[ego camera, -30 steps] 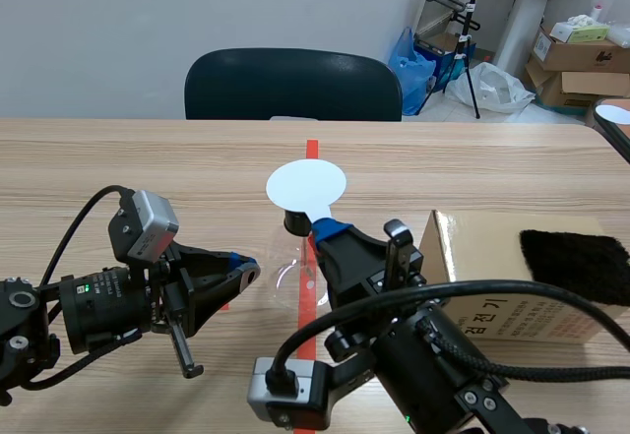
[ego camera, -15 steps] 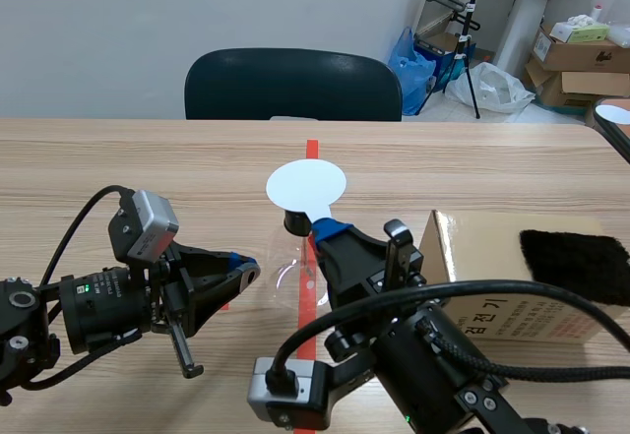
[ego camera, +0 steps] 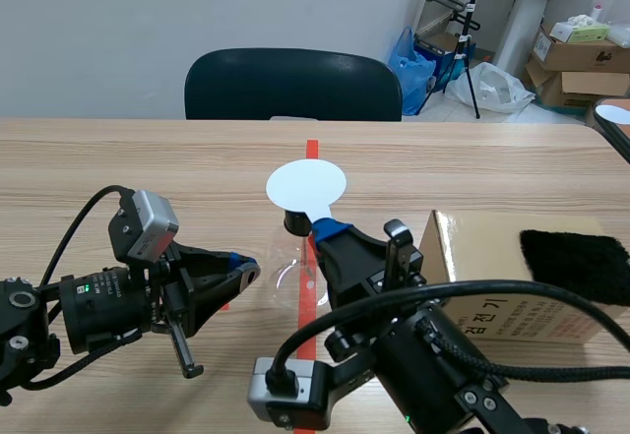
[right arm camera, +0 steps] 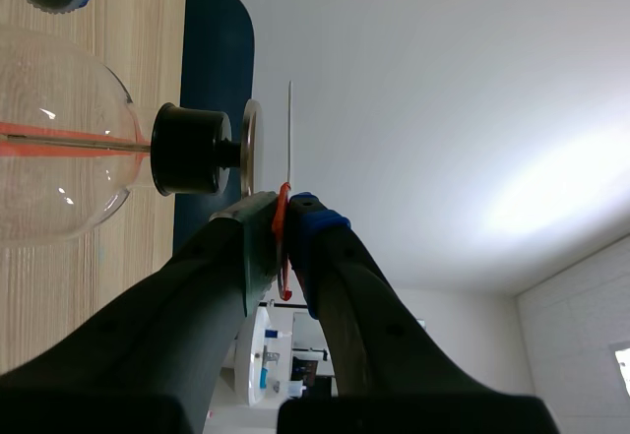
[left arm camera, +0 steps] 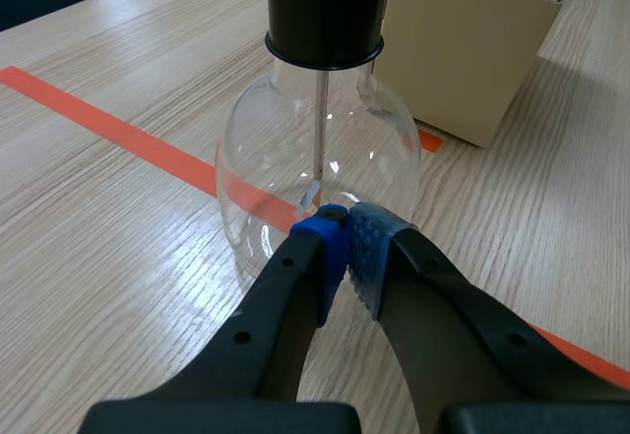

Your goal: Do the electroscope experiment

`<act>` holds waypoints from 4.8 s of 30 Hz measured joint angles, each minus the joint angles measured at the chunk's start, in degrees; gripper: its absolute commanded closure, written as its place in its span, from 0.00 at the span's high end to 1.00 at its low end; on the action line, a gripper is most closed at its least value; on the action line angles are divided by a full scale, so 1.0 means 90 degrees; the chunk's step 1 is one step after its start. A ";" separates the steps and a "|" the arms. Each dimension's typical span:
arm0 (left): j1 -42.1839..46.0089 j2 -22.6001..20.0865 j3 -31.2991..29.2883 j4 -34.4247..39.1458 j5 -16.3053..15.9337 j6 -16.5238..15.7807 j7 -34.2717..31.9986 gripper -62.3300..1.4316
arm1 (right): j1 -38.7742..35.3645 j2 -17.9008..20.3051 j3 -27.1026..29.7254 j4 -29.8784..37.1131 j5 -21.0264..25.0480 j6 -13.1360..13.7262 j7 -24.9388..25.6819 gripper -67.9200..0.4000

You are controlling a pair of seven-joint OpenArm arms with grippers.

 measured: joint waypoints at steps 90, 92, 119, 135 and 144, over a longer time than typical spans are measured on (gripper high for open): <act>0.0000 0.0000 0.0000 0.0000 0.0000 0.0000 0.0000 0.07 | 0.0000 0.0002 0.0000 0.0000 0.0000 0.0000 -0.0301 0.02; 0.0000 0.0000 0.0000 0.0000 0.0000 0.0000 0.0000 0.07 | 0.0000 0.0000 0.0000 0.0000 0.0000 0.0000 -0.0153 0.02; 0.0002 0.0000 0.0000 0.0000 0.0000 0.0000 0.0000 0.07 | 0.0000 0.0000 0.0000 0.0000 0.0000 0.0000 0.0146 0.02; 0.0002 0.0000 0.0000 0.0000 0.0000 0.0000 0.0000 0.07 | 0.0000 0.0000 0.0000 0.0000 0.0000 0.0000 0.0146 0.02; 0.0002 0.0000 0.0000 0.0000 0.0000 0.0000 0.0000 0.07 | 0.0000 0.0000 0.0000 0.0000 0.0000 0.0000 -0.0386 0.02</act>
